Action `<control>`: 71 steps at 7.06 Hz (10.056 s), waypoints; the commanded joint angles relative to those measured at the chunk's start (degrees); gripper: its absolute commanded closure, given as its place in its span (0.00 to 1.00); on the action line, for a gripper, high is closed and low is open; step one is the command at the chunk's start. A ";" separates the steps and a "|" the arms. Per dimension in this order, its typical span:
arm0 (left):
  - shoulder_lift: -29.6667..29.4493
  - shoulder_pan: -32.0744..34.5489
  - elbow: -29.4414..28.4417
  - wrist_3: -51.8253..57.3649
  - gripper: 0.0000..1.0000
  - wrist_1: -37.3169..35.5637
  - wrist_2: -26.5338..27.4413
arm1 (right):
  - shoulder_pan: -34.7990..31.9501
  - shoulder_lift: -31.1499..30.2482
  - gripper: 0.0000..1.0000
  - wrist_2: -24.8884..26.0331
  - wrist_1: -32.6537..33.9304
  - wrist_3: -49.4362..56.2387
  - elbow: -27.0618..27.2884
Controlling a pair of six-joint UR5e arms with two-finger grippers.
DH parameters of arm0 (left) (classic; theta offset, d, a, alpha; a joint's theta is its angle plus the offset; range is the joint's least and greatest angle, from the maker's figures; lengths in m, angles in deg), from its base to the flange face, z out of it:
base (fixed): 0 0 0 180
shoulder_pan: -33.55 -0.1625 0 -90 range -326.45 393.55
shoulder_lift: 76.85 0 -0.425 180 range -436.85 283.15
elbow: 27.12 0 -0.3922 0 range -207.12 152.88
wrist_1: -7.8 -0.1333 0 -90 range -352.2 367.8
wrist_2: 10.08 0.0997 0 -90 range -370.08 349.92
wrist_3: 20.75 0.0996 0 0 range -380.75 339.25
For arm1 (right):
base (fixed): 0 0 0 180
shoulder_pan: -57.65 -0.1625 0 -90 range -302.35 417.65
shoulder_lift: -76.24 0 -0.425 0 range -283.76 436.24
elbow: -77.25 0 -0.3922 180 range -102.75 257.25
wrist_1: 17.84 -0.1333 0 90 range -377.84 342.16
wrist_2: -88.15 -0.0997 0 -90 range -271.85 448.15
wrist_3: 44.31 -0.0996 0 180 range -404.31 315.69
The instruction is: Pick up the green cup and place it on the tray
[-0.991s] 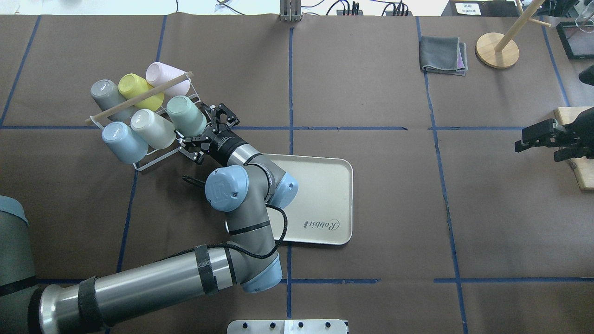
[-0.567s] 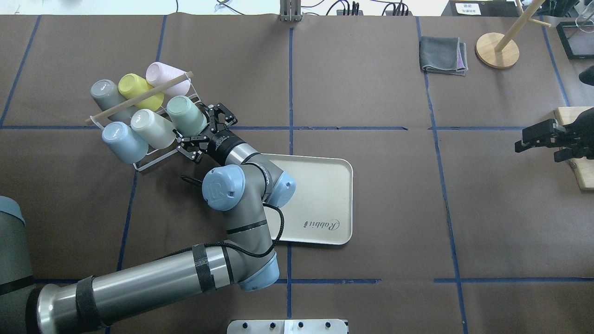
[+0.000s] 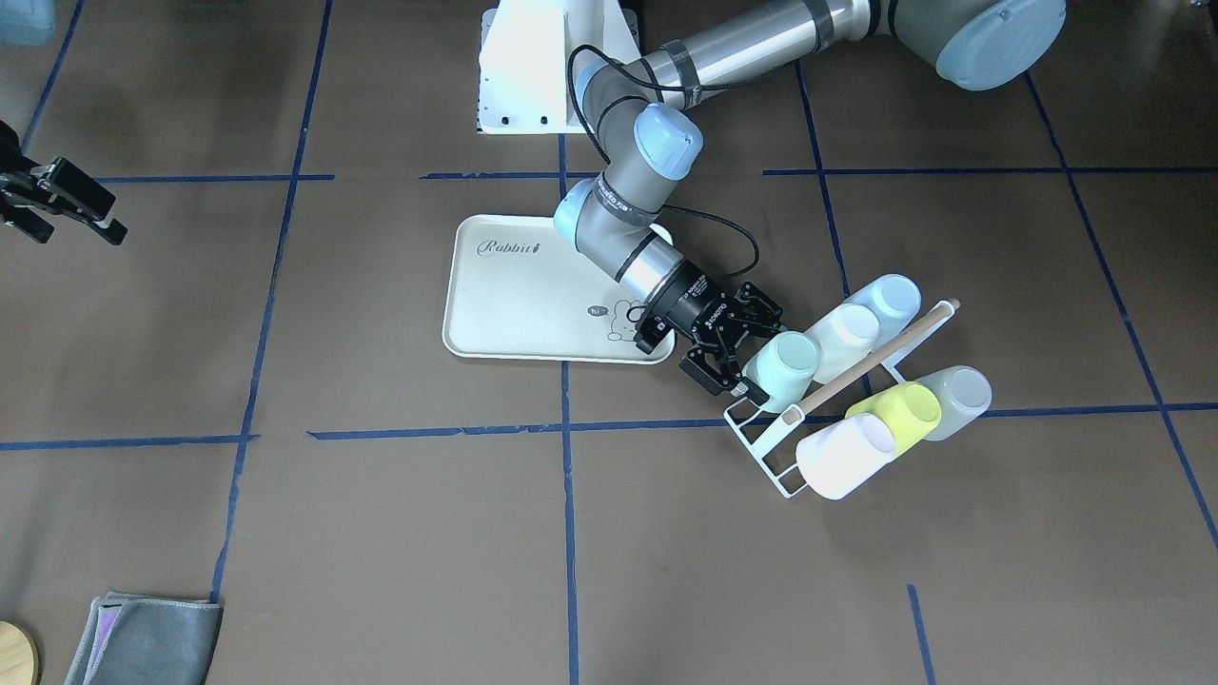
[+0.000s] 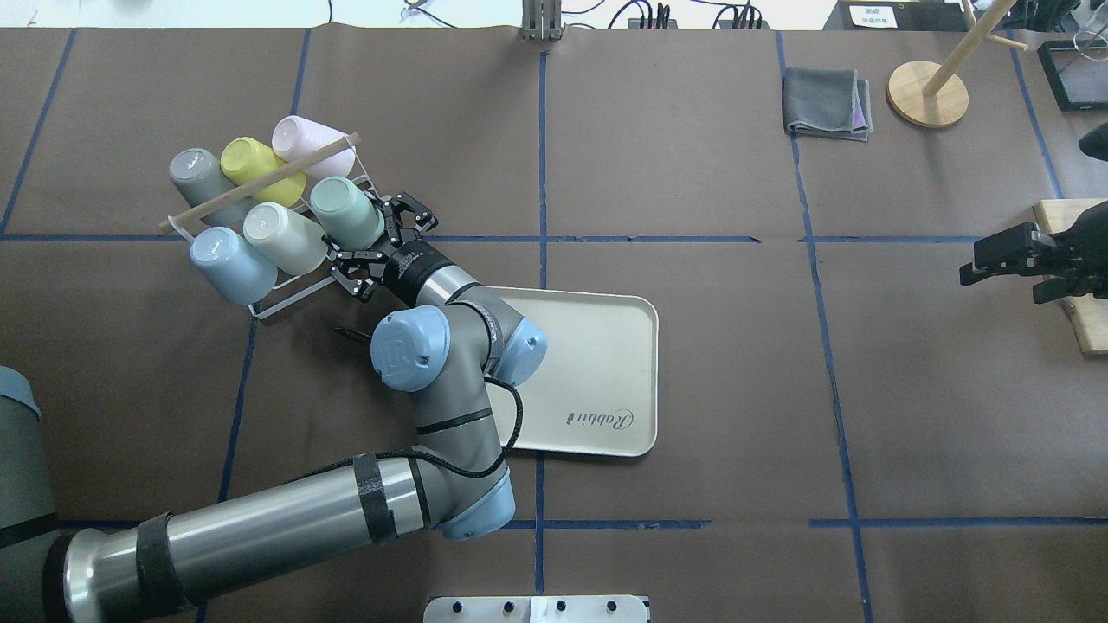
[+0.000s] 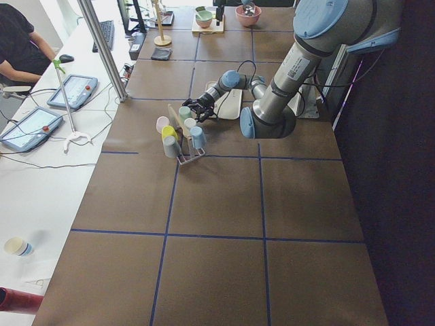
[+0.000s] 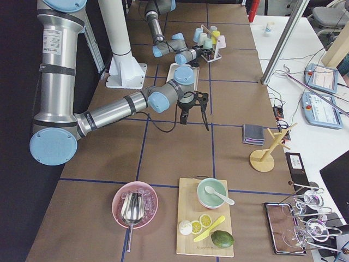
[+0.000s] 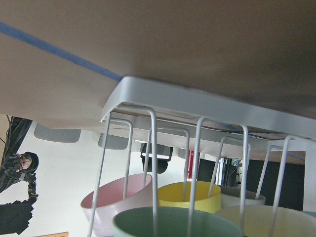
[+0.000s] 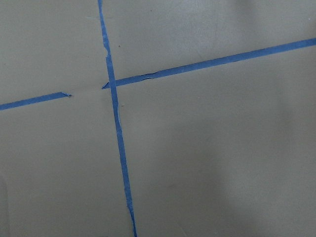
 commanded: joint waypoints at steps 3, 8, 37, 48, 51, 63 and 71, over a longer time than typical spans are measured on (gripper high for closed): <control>-0.20 0.91 2.29 0.38 0.51 -0.14 0.09 | -2.20 -0.09 0.00 -1.40 0.09 0.00 -0.20; 5.40 2.06 22.29 0.90 0.53 -6.62 0.09 | -3.09 -0.44 0.00 -3.08 0.00 0.09 -0.29; 17.91 -14.91 9.79 -66.86 0.44 115.44 -4.31 | -7.14 -1.85 0.00 -2.28 0.27 7.12 -2.84; 16.32 -14.91 7.85 -66.94 0.17 115.52 -4.22 | -7.57 -2.02 0.00 -2.28 0.35 9.84 -4.25; 16.50 -14.99 7.85 -67.03 0.17 115.52 -4.13 | -7.57 -2.02 0.00 -2.37 0.35 9.84 -4.07; 17.20 -14.90 21.16 -56.85 0.00 112.47 -6.24 | -7.57 -1.85 0.00 -2.28 0.35 9.76 -4.16; 23.00 -0.43 32.46 -66.91 0.00 90.87 -6.41 | -10.30 -2.02 0.00 -2.28 0.44 11.69 -3.90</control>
